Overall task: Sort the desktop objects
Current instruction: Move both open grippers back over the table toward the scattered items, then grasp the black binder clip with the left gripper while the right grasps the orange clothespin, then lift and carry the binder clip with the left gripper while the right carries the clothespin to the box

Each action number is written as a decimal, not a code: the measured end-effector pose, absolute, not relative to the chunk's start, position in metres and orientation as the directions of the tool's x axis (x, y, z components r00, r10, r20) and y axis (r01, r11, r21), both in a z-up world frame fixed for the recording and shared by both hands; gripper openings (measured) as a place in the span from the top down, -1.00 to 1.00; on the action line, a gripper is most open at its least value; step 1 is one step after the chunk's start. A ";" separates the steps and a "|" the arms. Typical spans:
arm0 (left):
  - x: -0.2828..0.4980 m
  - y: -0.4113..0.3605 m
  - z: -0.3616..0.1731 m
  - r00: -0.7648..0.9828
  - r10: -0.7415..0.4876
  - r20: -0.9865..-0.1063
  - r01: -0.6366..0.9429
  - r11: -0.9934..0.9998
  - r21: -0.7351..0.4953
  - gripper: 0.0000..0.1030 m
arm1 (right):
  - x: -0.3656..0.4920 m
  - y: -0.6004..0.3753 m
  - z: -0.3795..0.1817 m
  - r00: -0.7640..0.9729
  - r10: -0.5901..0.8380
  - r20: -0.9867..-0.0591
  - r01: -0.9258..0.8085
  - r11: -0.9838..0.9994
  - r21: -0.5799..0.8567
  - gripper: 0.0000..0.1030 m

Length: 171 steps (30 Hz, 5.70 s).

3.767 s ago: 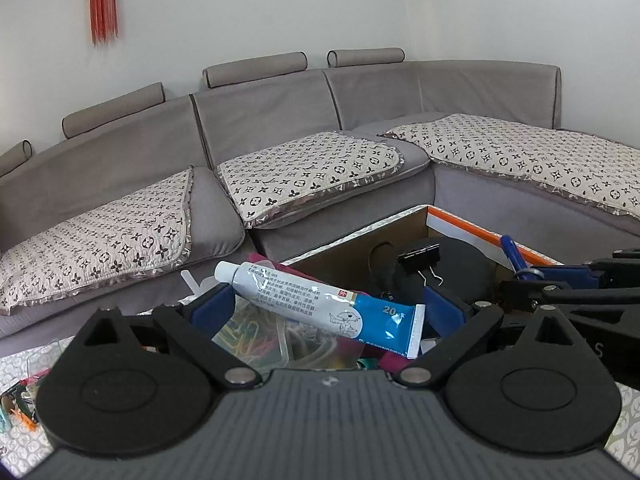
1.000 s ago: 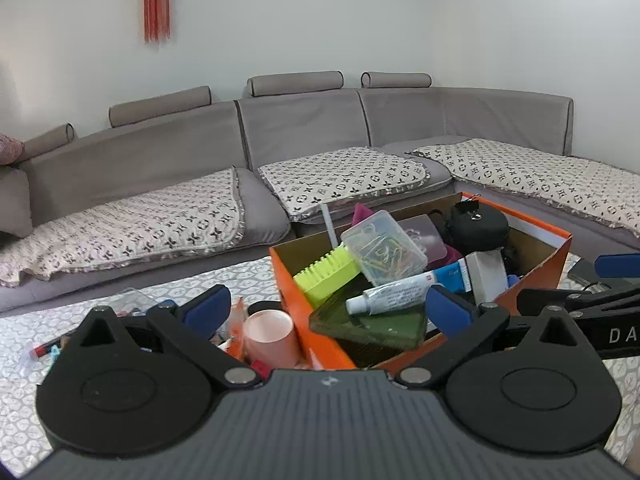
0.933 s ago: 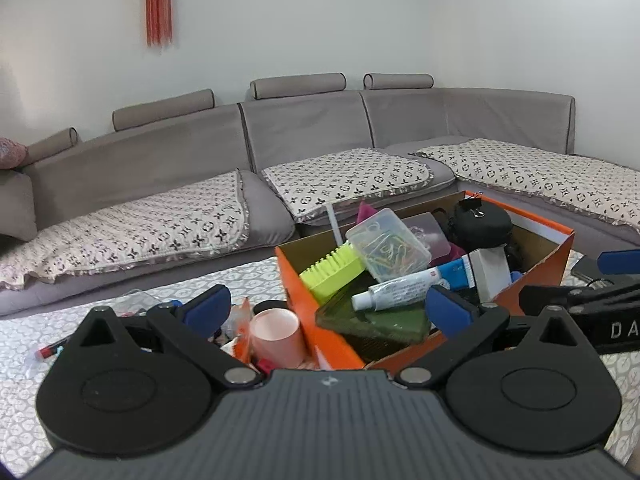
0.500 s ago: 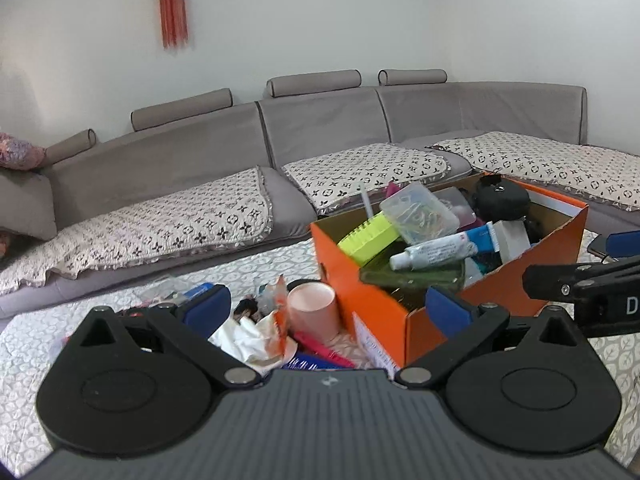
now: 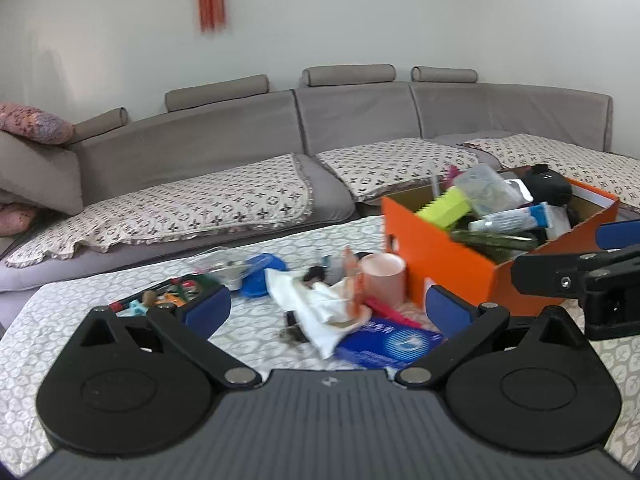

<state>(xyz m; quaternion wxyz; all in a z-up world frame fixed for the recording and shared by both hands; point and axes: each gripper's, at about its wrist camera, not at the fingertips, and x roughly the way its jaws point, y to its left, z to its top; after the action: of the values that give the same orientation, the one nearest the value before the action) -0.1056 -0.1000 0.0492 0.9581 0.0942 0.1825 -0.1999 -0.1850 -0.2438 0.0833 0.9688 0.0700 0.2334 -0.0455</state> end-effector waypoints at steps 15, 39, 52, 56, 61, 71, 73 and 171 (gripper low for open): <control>-0.075 -0.017 0.039 0.889 -0.225 -0.400 0.288 0.952 0.105 -1.00 | -0.139 -0.144 0.083 0.888 0.112 -0.447 -0.071 0.992 0.108 -1.00; 0.025 0.063 -0.017 0.847 -0.002 -0.532 0.074 0.991 0.113 -0.95 | -0.037 -0.095 0.030 0.802 0.306 -0.512 -0.295 0.950 0.106 -0.58; 0.064 0.066 -0.028 0.790 -0.036 -0.612 0.102 0.992 0.073 -0.89 | 0.040 -0.093 0.005 0.695 0.413 -0.588 -0.404 0.901 0.156 -0.05; 0.066 0.074 -0.030 0.782 -0.060 -0.621 0.106 0.994 0.038 -0.88 | 0.054 -0.094 0.003 0.694 0.431 -0.576 -0.416 0.894 0.169 -0.05; 0.063 0.078 -0.028 0.781 -0.075 -0.620 0.117 0.993 0.027 -0.78 | 0.066 -0.090 0.003 0.687 0.450 -0.570 -0.437 0.883 0.171 -0.05; 0.057 0.070 -0.024 0.784 -0.160 -0.600 0.230 0.972 0.041 0.46 | 0.077 -0.086 0.004 0.685 0.442 -0.579 -0.454 0.881 0.135 0.72; 0.055 0.069 -0.025 0.786 -0.167 -0.595 0.250 0.966 0.059 0.46 | 0.075 -0.087 0.004 0.685 0.445 -0.576 -0.458 0.879 0.134 0.75; -0.071 -0.291 0.074 0.691 -0.567 -0.448 0.662 0.745 0.079 0.46 | -0.166 -0.444 0.077 0.887 -0.237 -0.396 0.314 0.938 0.143 0.75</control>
<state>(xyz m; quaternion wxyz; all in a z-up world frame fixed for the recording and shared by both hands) -0.0708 -0.2907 0.0740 0.9120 0.1178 0.2019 -0.3371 -0.1663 -0.4443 0.0770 0.9660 0.1022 0.1901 -0.1425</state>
